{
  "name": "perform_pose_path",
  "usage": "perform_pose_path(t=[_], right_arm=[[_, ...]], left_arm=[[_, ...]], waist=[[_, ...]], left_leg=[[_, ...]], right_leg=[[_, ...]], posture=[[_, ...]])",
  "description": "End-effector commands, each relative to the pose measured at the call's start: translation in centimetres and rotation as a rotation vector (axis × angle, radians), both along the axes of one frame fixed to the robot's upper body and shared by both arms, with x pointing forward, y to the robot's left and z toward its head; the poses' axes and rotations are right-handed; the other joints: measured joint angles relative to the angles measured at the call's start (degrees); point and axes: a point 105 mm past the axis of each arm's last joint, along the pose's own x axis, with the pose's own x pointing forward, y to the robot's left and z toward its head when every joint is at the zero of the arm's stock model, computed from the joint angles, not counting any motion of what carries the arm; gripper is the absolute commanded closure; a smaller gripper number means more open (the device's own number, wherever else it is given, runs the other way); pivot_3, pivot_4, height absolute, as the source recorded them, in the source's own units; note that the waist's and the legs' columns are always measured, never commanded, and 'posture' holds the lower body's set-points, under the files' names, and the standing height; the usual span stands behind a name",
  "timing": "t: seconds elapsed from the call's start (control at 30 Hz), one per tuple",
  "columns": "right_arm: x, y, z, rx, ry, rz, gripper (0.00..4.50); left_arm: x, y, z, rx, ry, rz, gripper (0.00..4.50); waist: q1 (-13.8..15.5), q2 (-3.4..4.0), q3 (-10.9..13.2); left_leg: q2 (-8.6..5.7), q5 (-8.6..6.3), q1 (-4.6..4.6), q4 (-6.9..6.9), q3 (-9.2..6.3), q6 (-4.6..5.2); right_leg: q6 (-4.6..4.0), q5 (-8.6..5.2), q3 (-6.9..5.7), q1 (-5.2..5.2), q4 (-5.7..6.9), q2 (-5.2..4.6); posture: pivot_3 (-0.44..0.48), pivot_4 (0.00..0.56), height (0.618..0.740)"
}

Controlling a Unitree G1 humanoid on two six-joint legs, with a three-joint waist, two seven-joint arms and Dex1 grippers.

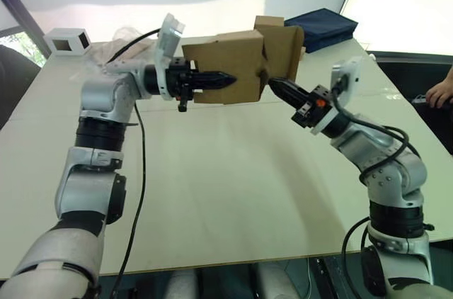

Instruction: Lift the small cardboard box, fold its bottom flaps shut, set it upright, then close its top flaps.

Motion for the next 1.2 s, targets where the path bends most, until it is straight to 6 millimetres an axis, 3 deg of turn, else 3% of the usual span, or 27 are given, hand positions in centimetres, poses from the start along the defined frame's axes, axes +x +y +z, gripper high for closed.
perform_pose_path(t=[0.03,0.33,0.57,0.9,1.03,1.2], right_arm=[[-0.9,1.1,1.6,0.019,-0.061,0.067,4.47],[-0.8,2.9,0.7,0.013,-0.035,0.119,4.47],[-1.3,2.7,1.1,0.015,-0.048,0.131,4.47],[-5.9,-2.4,3.0,0.041,0.03,0.22,4.47],[-5.4,-5.0,4.4,0.156,0.043,0.162,4.47],[-2.0,-9.4,4.5,0.267,0.027,-0.056,4.47]], left_arm=[[-0.8,0.0,1.5,-0.015,-0.059,-0.022,4.5],[-1.0,0.0,1.6,-0.024,-0.059,-0.034,4.5],[-1.4,0.0,1.5,-0.011,-0.07,-0.048,4.5],[-1.5,0.7,2.2,-0.014,-0.09,-0.059,4.5],[-1.7,0.7,2.4,-0.02,-0.088,-0.076,4.5],[-2.1,0.5,2.7,-0.037,-0.081,-0.107,4.5]], waist=[[-0.1,0.0,0.0],[-0.1,0.0,0.0],[-0.2,0.0,0.0],[0.0,0.0,0.0],[0.0,0.0,0.0],[0.0,0.0,0.0]], left_leg=[[0.0,0.0,0.0,0.0,0.0,0.0],[0.01,0.0,0.0,-0.01,-0.01,0.0],[0.01,0.0,0.01,-0.01,-0.01,0.0],[0.01,-0.08,-0.01,0.0,-0.01,0.14],[0.02,-0.12,0.0,0.0,-0.01,0.22],[0.02,-0.11,0.0,0.0,0.01,0.2]], right_leg=[[0.0,0.0,0.0,0.0,0.0,0.01],[0.0,0.0,0.0,-0.01,0.01,0.03],[0.0,0.0,0.0,-0.02,0.01,0.03],[0.0,0.0,0.0,0.01,-0.01,0.0],[0.0,0.0,0.0,0.01,0.0,0.02],[0.0,0.0,0.01,0.01,0.0,0.02]], posture=[[0.0,0.15,0.74],[0.0,0.15,0.74],[0.0,0.15,0.74],[0.0,0.15,0.74],[0.0,0.15,0.74],[0.0,0.15,0.74]])
